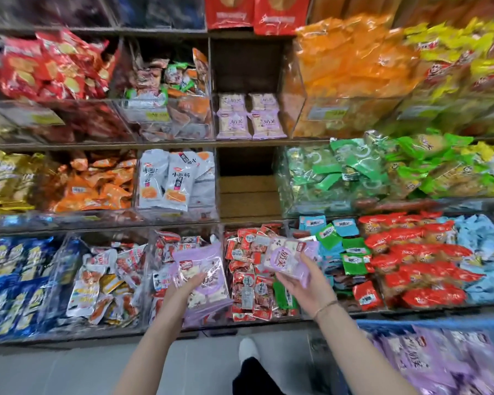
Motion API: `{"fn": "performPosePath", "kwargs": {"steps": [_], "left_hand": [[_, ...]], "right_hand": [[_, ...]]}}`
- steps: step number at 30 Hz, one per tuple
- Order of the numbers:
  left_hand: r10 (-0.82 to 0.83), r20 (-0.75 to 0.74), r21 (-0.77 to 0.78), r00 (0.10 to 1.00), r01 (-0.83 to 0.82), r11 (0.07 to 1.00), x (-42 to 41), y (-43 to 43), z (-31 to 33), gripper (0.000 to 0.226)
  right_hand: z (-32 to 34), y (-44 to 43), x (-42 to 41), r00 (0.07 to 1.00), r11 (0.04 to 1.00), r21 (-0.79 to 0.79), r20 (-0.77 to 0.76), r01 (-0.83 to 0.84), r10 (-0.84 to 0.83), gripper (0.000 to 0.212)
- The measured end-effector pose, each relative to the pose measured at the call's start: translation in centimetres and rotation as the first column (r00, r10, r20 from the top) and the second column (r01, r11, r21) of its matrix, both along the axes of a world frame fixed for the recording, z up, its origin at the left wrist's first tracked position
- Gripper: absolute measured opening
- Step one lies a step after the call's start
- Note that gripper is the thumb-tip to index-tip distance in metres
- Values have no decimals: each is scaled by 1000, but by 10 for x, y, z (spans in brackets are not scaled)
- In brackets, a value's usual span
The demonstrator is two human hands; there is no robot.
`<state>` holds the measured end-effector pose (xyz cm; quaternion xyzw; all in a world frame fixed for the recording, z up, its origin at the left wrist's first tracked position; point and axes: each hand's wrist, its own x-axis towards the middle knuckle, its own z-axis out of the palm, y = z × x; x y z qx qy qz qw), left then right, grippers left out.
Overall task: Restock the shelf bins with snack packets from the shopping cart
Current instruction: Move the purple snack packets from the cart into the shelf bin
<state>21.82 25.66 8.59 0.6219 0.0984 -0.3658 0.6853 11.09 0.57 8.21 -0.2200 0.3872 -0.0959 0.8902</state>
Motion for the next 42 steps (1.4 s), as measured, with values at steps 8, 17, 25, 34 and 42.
{"fn": "performPosePath", "kwargs": {"steps": [8, 17, 25, 34, 42], "left_hand": [[49, 106, -50, 993, -44, 998, 74, -60, 26, 116], [90, 130, -98, 987, -78, 992, 126, -90, 43, 124], [-61, 66, -110, 996, 68, 992, 163, -103, 68, 99], [-154, 61, -154, 986, 162, 975, 169, -128, 71, 109], [-119, 53, -185, 991, 127, 975, 168, -130, 85, 73]], "right_hand": [[13, -48, 91, 998, 998, 37, 54, -42, 40, 40], [29, -65, 148, 973, 991, 3, 186, -136, 133, 40], [52, -70, 184, 932, 925, -180, 79, -335, 353, 35], [58, -60, 189, 878, 836, -391, 127, -384, 462, 30], [48, -40, 192, 942, 796, -531, -12, -289, 334, 19]]}}
